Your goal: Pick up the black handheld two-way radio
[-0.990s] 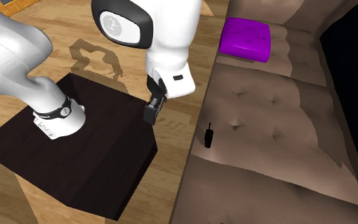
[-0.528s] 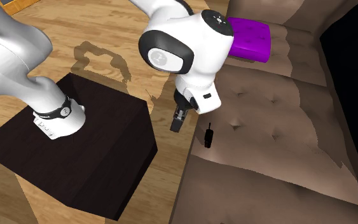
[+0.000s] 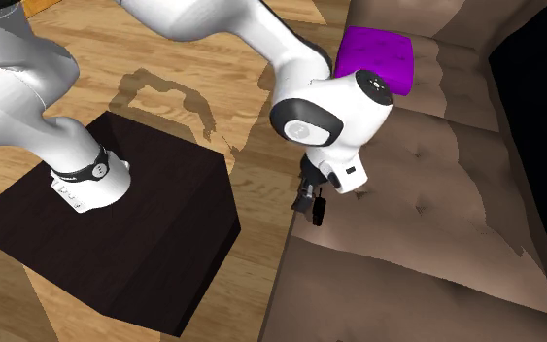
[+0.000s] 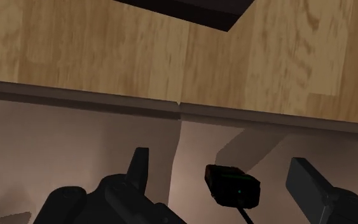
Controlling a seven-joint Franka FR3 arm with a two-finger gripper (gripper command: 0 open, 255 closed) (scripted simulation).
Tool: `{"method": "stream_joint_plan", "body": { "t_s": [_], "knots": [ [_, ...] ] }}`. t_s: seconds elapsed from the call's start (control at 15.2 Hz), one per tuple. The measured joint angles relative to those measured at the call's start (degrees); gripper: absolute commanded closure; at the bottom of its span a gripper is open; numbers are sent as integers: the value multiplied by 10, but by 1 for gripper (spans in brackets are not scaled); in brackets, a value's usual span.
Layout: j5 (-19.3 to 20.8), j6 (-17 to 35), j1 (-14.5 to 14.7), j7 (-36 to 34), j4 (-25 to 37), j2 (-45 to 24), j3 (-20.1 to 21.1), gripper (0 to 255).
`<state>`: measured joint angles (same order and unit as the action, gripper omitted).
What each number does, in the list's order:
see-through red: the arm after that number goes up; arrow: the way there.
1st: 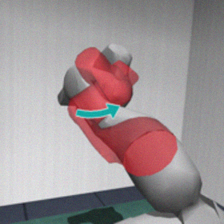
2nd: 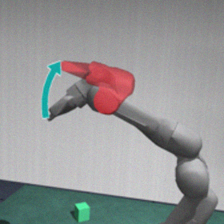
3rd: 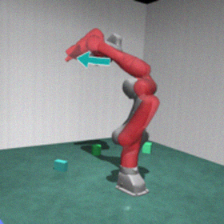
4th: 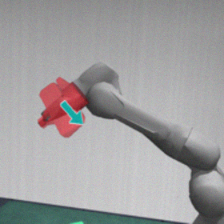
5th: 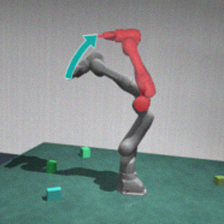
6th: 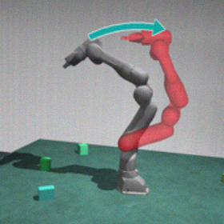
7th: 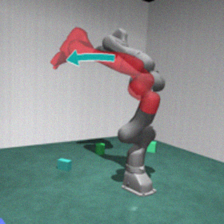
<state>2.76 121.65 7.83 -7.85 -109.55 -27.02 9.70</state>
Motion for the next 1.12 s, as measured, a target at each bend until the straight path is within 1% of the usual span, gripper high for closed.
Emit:
{"method": "stream_joint_plan", "body": {
  "t_s": [0.26,0.46,0.59,0.73,1.12],
  "knots": [
    [4,-1,15,-3,83,-90,2,0],
    [7,-14,28,-3,167,-167,3,0],
    [8,-24,35,-3,212,-206,3,0],
    [9,-22,39,-4,228,-224,3,0],
    [12,-1,42,-3,243,-261,0,0]
  ]
}}
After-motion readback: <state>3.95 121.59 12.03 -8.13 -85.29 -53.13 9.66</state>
